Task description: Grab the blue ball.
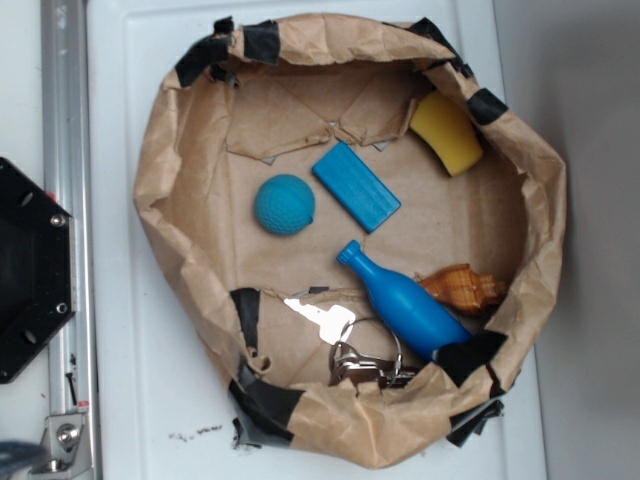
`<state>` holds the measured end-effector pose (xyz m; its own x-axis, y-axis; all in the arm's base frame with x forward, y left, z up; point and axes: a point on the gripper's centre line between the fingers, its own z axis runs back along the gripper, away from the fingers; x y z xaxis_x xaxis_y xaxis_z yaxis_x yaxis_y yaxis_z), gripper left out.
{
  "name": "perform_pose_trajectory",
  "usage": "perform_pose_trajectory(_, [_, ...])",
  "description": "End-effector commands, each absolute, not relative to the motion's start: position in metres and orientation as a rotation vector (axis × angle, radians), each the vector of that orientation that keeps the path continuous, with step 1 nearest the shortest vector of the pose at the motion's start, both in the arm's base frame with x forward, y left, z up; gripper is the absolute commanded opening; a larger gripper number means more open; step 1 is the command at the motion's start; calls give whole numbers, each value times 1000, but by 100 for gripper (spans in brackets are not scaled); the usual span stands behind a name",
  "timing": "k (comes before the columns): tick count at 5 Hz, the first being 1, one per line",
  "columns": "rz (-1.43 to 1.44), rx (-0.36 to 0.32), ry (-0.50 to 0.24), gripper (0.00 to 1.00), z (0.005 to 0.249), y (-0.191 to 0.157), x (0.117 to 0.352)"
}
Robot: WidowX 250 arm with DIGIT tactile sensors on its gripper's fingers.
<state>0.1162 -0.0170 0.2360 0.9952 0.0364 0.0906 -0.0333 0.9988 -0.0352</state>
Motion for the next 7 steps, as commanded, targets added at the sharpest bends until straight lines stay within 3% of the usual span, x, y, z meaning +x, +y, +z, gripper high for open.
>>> perform_pose_trajectory(1, [35, -34, -91, 100, 236, -17, 116])
perform_pose_trajectory(2, [-76, 39, -276, 100, 226, 12, 163])
perform_pose_trajectory(3, [-91, -15, -387, 100, 193, 32, 214])
perform_pose_trajectory(4, [-12, 18, -294, 100, 162, 43, 234])
perform_pose_trajectory(5, [-39, -11, -123, 100, 108, 30, 237])
perform_pose_trajectory(6, [-75, -14, -18, 100, 58, 17, 212])
perform_pose_trajectory(7, [-138, -62, -24, 100, 9, 8, 212])
